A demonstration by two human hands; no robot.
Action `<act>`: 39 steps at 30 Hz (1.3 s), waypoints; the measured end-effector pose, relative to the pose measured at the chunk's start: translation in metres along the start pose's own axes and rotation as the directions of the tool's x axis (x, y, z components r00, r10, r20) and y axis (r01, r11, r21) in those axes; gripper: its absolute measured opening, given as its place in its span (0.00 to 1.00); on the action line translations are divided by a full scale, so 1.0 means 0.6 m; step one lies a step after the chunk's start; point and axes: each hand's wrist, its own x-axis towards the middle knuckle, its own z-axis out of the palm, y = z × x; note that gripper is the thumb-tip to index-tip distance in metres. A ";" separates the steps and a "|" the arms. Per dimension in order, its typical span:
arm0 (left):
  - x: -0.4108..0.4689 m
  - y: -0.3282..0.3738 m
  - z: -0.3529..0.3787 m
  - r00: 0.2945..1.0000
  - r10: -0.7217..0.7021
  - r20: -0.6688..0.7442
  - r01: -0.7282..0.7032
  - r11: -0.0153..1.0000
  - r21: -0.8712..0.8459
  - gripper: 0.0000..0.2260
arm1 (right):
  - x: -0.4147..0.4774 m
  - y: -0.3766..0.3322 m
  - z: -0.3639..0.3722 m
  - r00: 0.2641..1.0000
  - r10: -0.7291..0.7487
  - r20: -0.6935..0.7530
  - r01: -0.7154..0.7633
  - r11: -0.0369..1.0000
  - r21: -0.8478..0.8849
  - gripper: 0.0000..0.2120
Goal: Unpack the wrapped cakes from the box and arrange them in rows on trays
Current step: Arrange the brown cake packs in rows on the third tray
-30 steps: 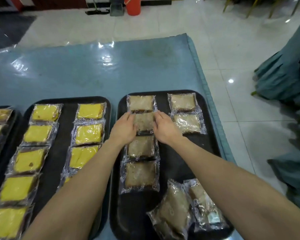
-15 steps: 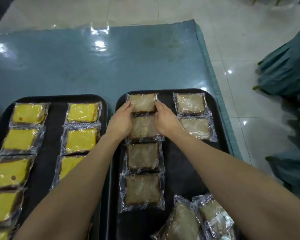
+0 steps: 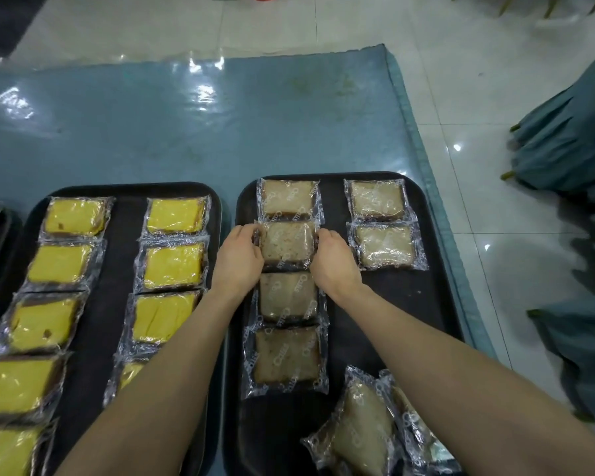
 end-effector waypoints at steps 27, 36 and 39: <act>-0.358 0.193 0.057 0.916 0.183 0.357 -0.301 0.903 0.308 0.12 | -0.419 0.283 -0.108 0.986 0.080 -0.143 -0.087 0.995 -0.042 0.17; -0.459 0.175 0.076 0.884 -0.065 0.463 -0.087 0.950 0.300 0.34 | -0.470 0.308 -0.096 0.998 -0.055 -0.027 0.053 0.996 -0.074 0.28; -0.483 0.181 0.089 0.888 -0.060 0.456 0.004 0.992 0.124 0.36 | -0.478 0.305 -0.094 0.998 -0.057 0.005 0.057 0.994 -0.096 0.40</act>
